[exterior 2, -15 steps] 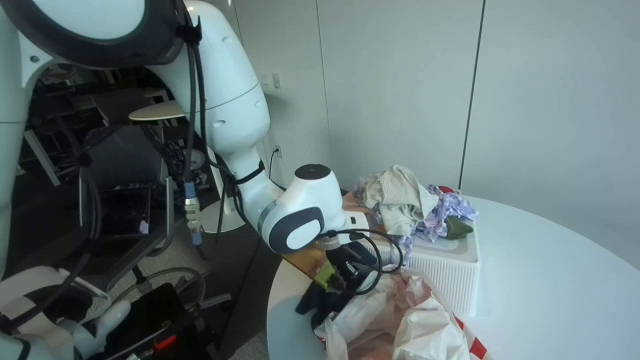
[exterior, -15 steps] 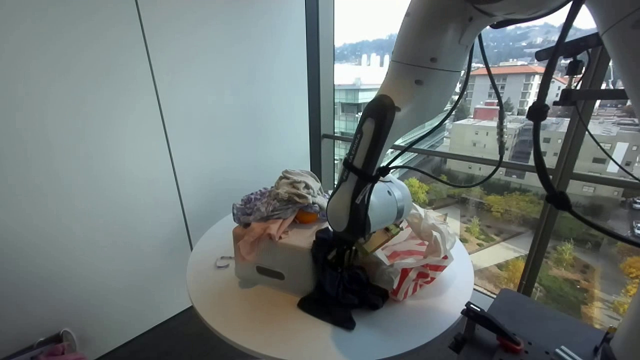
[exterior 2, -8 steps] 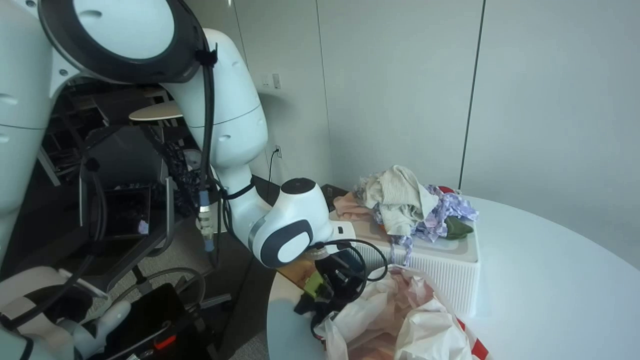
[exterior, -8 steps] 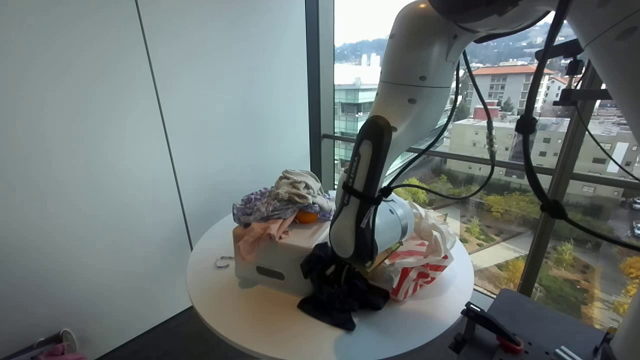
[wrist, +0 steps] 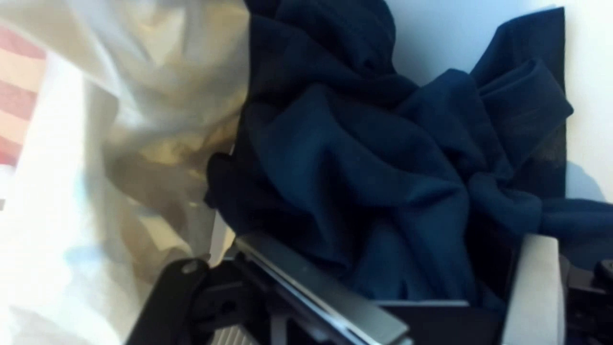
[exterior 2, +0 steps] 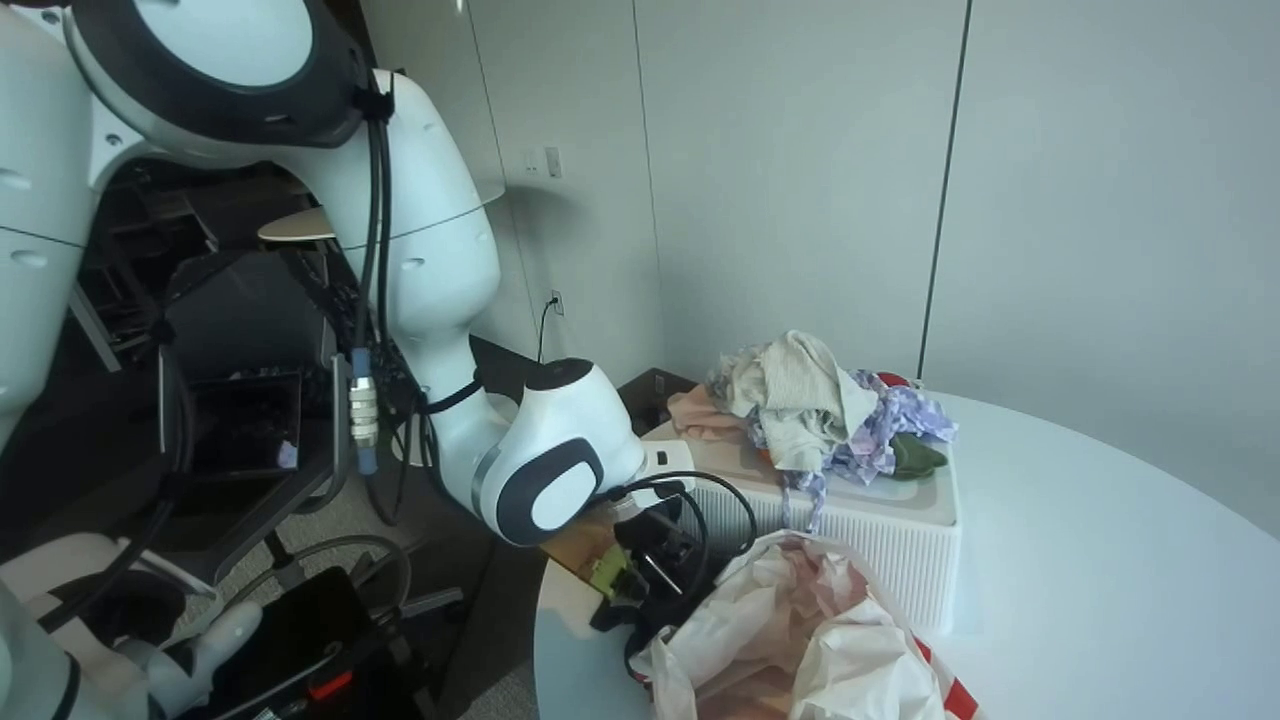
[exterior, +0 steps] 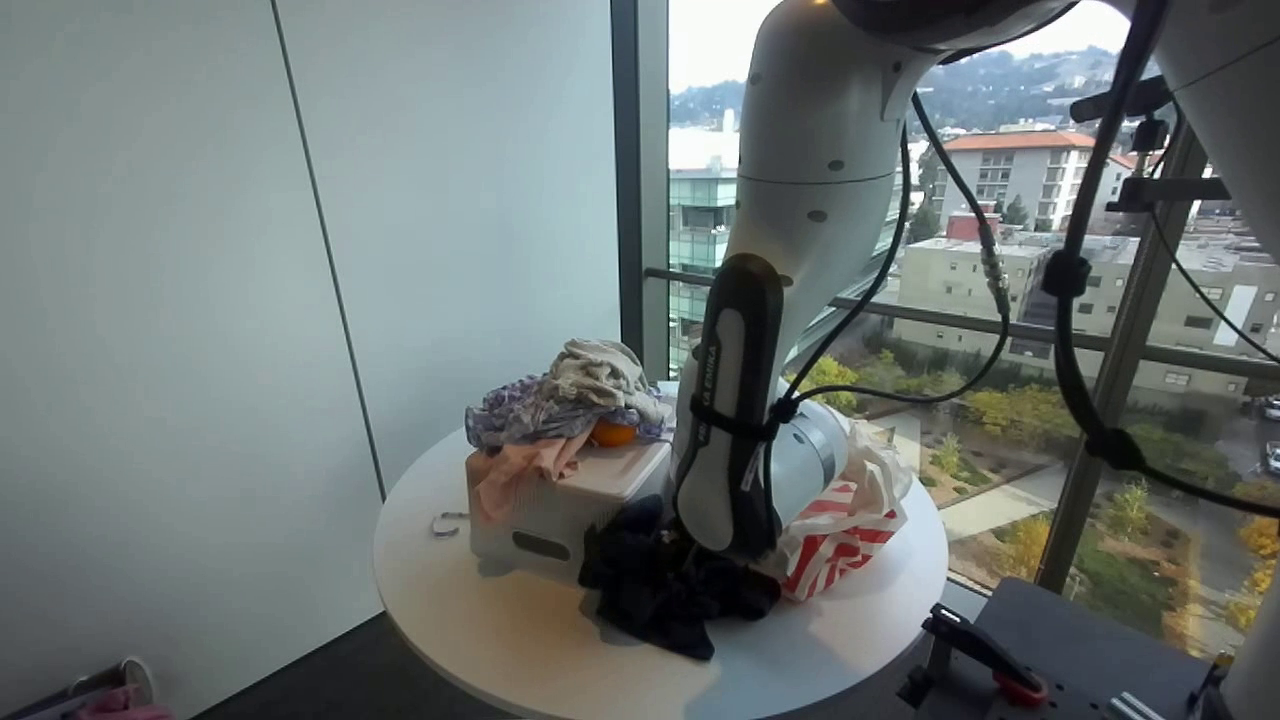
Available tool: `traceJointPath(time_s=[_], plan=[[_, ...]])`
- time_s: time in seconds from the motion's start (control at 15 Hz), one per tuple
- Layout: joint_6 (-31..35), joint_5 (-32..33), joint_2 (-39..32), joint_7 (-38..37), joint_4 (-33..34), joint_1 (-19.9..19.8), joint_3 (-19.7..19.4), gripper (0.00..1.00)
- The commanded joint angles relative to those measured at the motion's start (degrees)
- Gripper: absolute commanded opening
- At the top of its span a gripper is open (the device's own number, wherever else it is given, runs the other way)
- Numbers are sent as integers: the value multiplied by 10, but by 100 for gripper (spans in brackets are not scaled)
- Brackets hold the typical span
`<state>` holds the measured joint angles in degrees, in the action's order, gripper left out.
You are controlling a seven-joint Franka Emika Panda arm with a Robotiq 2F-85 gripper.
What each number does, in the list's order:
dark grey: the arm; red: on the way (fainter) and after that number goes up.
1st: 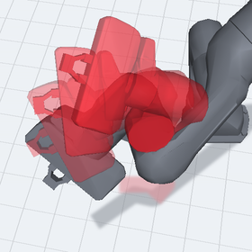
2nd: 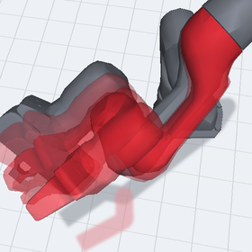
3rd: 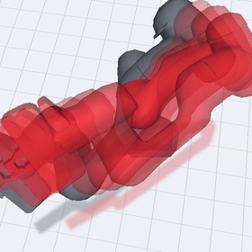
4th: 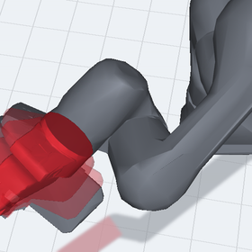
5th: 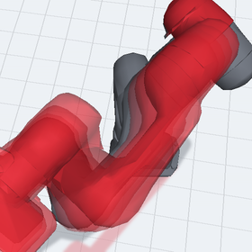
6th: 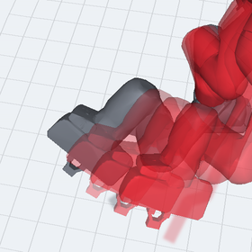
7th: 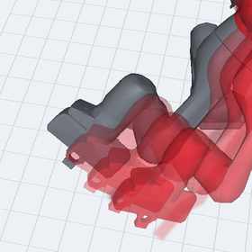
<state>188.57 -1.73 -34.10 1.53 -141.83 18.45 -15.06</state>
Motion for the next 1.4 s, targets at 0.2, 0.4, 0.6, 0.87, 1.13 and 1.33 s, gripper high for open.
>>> traceJointPath(time_s=[0.2, 0.4, 0.6, 0.87, 1.13, 1.33], plan=[[4, 26, -6, 23, 19, -37, 31, 100], [-30, 49, 0, 29, 38, -131, 116, 100], [-56, 82, -17, 59, 62, -262, 246, 100], [-42, 68, -35, 33, 90, -159, 124, 100], [-54, 61, -76, 9, 123, -47, 7, 100], [-84, 65, -84, 5, 136, -52, 26, 100]])
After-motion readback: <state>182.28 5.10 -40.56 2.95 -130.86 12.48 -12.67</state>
